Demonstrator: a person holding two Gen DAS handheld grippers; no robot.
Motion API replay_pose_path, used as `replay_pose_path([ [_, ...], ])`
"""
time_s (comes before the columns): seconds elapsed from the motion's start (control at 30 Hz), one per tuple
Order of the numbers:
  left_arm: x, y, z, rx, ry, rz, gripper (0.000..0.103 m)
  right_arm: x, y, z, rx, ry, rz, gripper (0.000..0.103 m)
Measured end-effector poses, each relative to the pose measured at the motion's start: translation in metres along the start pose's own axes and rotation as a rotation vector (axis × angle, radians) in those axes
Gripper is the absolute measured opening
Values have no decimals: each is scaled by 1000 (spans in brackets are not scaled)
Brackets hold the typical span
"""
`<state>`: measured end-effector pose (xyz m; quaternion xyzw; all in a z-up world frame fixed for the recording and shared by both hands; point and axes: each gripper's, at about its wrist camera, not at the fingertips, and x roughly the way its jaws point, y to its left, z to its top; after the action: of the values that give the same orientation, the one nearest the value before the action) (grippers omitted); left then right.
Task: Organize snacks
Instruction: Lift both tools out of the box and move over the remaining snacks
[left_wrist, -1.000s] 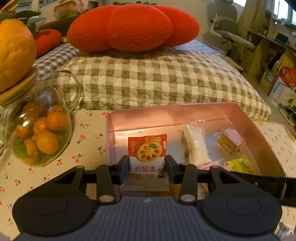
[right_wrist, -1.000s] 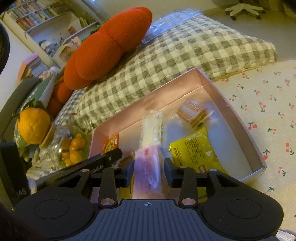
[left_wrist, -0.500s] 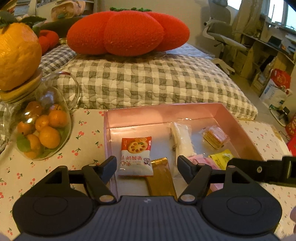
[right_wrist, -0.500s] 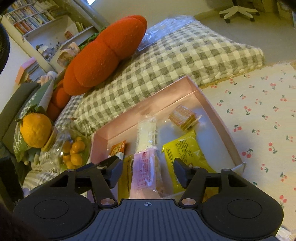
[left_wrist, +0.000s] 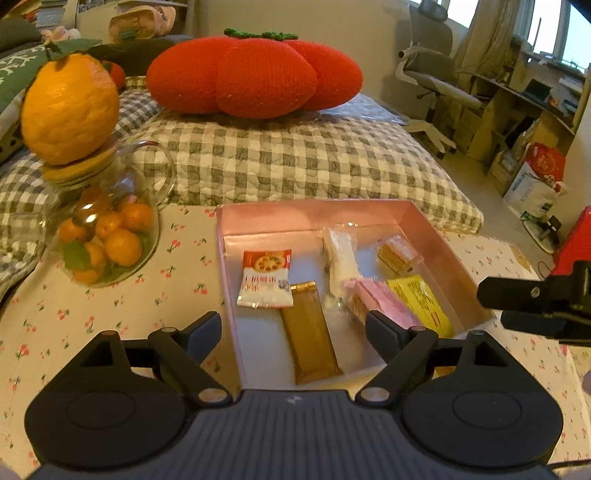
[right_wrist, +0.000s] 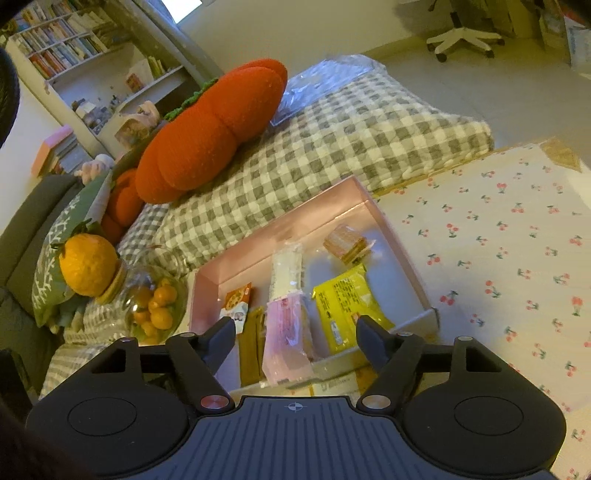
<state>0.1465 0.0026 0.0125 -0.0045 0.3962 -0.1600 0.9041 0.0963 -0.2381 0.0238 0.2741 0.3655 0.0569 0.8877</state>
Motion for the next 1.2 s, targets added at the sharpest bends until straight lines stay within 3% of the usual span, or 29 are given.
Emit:
replay_pose_path([
  [0.53, -41, 3, -45, -14, 30, 2, 98, -38, 5, -38, -66, 21, -9, 78],
  [0.67, -46, 4, -55, -16, 31, 1, 99, -43, 4, -53, -107, 12, -10, 84],
  [0.9, -51, 5, -75, -30, 39, -17, 100, -50, -6, -74, -175, 19, -4, 84],
  [1.2, -53, 7, -94, 6, 41, -24, 101, -66, -26, -89, -254, -8, -85, 84],
])
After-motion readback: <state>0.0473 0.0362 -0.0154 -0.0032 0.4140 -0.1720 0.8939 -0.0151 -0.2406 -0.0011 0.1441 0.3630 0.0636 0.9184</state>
